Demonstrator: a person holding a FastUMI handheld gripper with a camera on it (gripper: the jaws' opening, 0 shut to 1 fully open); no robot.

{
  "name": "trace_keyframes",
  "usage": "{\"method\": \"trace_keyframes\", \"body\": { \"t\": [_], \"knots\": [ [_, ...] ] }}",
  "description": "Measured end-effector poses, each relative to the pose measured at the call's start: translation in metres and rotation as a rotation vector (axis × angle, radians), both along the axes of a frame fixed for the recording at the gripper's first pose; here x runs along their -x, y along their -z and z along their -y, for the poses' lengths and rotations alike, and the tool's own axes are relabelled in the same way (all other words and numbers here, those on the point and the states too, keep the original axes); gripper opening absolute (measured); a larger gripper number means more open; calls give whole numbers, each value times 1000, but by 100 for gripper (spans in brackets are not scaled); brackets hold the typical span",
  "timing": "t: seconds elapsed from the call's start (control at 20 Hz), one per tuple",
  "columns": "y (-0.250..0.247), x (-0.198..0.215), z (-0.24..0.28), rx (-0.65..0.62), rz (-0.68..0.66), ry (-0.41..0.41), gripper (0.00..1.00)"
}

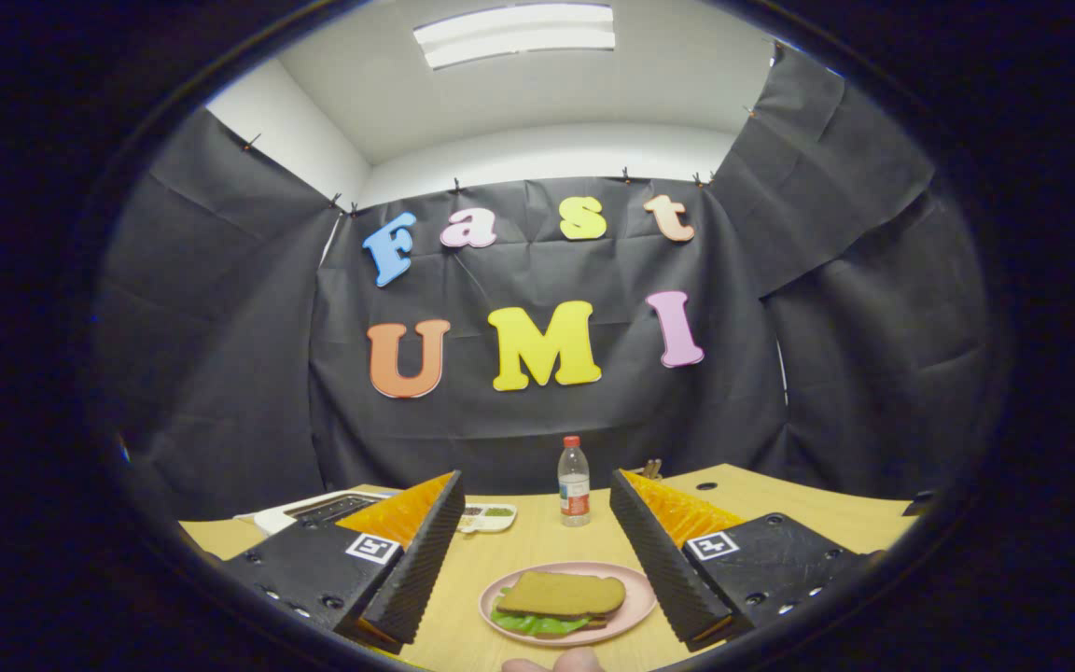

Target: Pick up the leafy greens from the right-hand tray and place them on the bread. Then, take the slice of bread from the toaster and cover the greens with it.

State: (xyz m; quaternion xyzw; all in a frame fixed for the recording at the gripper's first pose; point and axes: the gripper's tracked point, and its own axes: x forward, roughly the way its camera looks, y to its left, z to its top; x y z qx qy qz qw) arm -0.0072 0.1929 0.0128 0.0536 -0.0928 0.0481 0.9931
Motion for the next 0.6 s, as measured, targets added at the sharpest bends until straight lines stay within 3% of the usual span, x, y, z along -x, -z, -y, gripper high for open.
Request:
{"method": "trace_keyframes", "body": {
  "t": [0.1, 0.6],
  "knots": [
    [-3, -1, 4, 4, 26, 27, 95],
    [3, 0, -9, 4, -2, 2, 95]
  ]
}}
